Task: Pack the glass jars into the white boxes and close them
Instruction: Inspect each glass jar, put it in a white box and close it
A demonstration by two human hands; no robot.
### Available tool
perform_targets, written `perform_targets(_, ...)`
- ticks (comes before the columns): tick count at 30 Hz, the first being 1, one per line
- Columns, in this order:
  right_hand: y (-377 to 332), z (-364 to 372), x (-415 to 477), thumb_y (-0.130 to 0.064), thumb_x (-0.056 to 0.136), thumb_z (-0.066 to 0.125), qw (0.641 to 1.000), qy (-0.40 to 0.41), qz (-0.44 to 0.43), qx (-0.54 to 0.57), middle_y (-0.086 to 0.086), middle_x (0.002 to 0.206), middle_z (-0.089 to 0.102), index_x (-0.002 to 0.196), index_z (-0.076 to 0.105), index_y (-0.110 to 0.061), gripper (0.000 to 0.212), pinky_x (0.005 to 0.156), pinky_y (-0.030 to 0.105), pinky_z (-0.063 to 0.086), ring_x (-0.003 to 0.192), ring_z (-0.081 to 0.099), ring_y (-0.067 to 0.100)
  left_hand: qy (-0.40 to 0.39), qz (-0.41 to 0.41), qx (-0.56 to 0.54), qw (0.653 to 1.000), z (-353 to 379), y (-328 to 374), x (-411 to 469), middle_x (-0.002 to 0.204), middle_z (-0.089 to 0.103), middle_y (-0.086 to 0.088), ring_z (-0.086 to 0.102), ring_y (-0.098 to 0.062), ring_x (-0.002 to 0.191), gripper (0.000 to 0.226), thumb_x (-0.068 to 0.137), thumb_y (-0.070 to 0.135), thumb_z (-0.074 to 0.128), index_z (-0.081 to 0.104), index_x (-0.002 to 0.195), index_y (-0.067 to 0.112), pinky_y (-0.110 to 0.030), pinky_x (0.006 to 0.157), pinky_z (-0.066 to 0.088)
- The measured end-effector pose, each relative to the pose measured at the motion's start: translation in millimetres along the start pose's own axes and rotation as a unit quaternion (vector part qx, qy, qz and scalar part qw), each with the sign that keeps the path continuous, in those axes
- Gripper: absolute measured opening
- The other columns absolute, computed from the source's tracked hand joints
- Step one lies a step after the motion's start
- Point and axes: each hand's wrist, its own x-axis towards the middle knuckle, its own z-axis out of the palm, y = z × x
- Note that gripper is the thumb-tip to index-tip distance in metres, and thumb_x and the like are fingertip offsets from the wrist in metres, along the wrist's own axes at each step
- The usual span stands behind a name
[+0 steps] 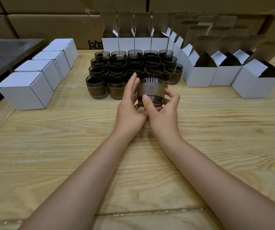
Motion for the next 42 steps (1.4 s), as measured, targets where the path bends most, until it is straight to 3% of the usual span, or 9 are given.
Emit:
perform_targets(5, 2, 1, 1, -0.024, 0.088, 0.066, 0.999, -0.010, 0.022, 0.045, -0.011, 0.092, 0.058, 0.118, 0.033, -0.025, 0.044, 0.075, 0.025, 0.054, 0.072, 0.064, -0.001, -0.002, -0.008, -0.017, 1.000, 1, -2, 1, 0.151, 0.037, 0.005, 0.046, -0.001, 0.126, 0.094, 0.078, -0.004, 0.075, 0.025, 0.149, 0.032, -0.007, 0.081, 0.045)
perform_targets(11, 4, 0, 3, -0.027, 0.089, 0.065, 0.998, -0.032, 0.030, 0.045, -0.004, 0.101, 0.059, 0.116, 0.035, -0.024, 0.041, 0.067, 0.013, 0.050, 0.073, 0.064, -0.007, 0.021, 0.005, 0.003, 1.000, -1, -3, 2, 0.130, 0.055, 0.011, 0.056, 0.004, 0.115, 0.075, 0.076, -0.003, 0.074, 0.044, 0.130, 0.038, -0.020, 0.091, 0.050)
perform_targets(17, -3, -1, 9, -0.054, 0.084, 0.052, 0.990, -0.014, 0.092, 0.105, 0.008, 0.108, 0.066, 0.106, 0.047, -0.024, 0.038, 0.092, 0.052, 0.051, 0.099, 0.066, 0.028, 0.030, 0.021, 0.003, 0.999, 0, 3, 0, 0.128, 0.057, 0.007, 0.059, -0.004, 0.113, 0.075, 0.063, 0.006, 0.069, 0.048, 0.128, 0.034, -0.023, 0.089, 0.052)
perform_targets(20, -7, -6, 16, -0.052, 0.097, 0.043, 0.985, -0.053, 0.125, 0.109, 0.010, 0.110, 0.069, 0.119, 0.053, -0.014, 0.045, 0.079, 0.045, 0.057, 0.096, 0.069, 0.028, 0.028, 0.026, 0.014, 0.999, 0, 2, 0, 0.122, 0.056, 0.019, 0.058, 0.002, 0.110, 0.079, 0.063, 0.000, 0.081, 0.048, 0.125, 0.037, -0.025, 0.092, 0.052)
perform_targets(24, -10, -17, 23, -0.055, 0.098, 0.036, 0.970, -0.131, 0.160, 0.129, 0.012, 0.097, 0.071, 0.123, 0.058, -0.013, 0.053, 0.050, 0.027, 0.050, 0.065, 0.067, 0.016, 0.020, 0.029, 0.027, 0.999, 0, 1, 0, 0.119, 0.054, 0.027, 0.055, 0.007, 0.111, 0.080, 0.063, 0.000, 0.085, 0.048, 0.122, 0.040, -0.023, 0.094, 0.049)
perform_targets(28, -8, -20, 26, -0.048, 0.098, 0.044, 0.962, -0.140, 0.175, 0.159, 0.016, 0.109, 0.070, 0.121, 0.060, -0.013, 0.045, 0.069, 0.037, 0.056, 0.084, 0.071, 0.026, -0.005, 0.031, 0.029, 0.999, -1, 1, 0, 0.125, 0.051, 0.025, 0.052, 0.000, 0.119, 0.083, 0.065, 0.004, 0.085, 0.045, 0.128, 0.039, -0.027, 0.095, 0.050)
perform_targets(31, -8, -20, 27, -0.039, 0.098, 0.048, 0.951, -0.129, 0.191, 0.206, 0.019, 0.118, 0.066, 0.124, 0.058, -0.009, 0.041, 0.090, 0.047, 0.054, 0.102, 0.067, 0.035, -0.038, 0.020, 0.018, 0.999, 0, 0, -1, 0.140, 0.045, 0.006, 0.046, -0.009, 0.130, 0.092, 0.065, 0.022, 0.085, 0.032, 0.139, 0.036, -0.030, 0.104, 0.044)
perform_targets(36, -5, -21, 26, -0.030, 0.098, 0.045, 0.948, -0.137, 0.173, 0.228, 0.011, 0.105, 0.069, 0.115, 0.061, -0.011, 0.030, 0.078, 0.036, 0.056, 0.089, 0.069, 0.023, -0.014, -0.022, -0.009, 1.000, 1, 1, 0, 0.128, 0.052, 0.017, 0.049, 0.000, 0.124, 0.080, 0.078, 0.018, 0.079, 0.035, 0.145, 0.021, -0.021, 0.100, 0.045)
perform_targets(42, -3, -22, 25, -0.016, 0.096, 0.039, 0.939, -0.163, 0.136, 0.269, 0.008, 0.107, 0.065, 0.114, 0.059, -0.012, 0.027, 0.086, 0.037, 0.054, 0.099, 0.062, 0.022, -0.020, -0.005, -0.029, 0.999, -1, 3, 0, 0.135, 0.053, 0.003, 0.050, -0.007, 0.127, 0.074, 0.074, 0.003, 0.080, 0.042, 0.134, 0.022, -0.022, 0.099, 0.047)
